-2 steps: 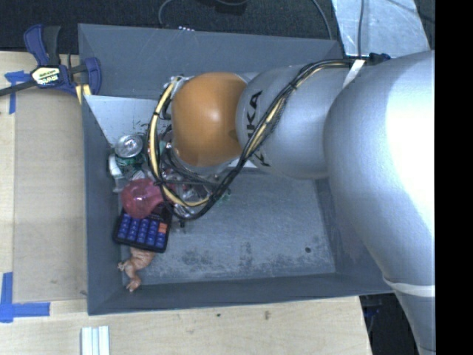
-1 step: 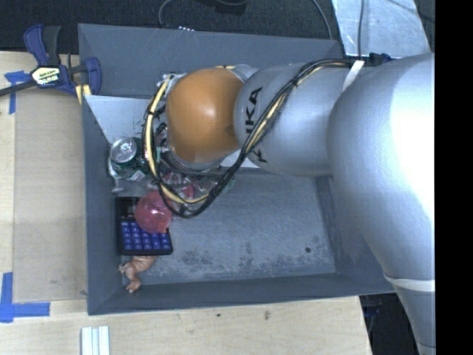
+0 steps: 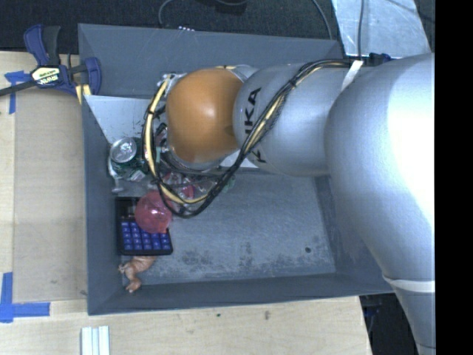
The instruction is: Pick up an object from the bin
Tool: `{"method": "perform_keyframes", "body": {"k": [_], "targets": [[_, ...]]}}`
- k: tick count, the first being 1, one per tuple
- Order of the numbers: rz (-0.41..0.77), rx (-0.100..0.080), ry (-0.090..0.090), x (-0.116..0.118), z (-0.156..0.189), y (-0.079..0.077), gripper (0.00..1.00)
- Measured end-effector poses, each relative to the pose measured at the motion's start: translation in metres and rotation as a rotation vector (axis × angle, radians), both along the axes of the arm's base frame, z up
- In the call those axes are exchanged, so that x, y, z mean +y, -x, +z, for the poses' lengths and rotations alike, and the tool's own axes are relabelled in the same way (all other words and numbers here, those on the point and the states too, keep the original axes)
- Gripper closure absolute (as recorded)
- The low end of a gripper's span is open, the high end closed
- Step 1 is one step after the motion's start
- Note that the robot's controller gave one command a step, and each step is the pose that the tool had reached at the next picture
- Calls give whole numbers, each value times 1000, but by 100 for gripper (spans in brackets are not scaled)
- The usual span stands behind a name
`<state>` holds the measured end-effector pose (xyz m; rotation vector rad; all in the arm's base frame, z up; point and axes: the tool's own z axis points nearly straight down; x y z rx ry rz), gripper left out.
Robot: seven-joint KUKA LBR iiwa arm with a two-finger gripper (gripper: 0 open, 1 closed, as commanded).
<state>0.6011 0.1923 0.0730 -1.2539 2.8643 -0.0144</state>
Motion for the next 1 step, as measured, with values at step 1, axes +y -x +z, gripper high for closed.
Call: {"method": "perform_keyframes", "body": {"k": [1], "targets": [[0,0,0,0,0,0,100]]}}
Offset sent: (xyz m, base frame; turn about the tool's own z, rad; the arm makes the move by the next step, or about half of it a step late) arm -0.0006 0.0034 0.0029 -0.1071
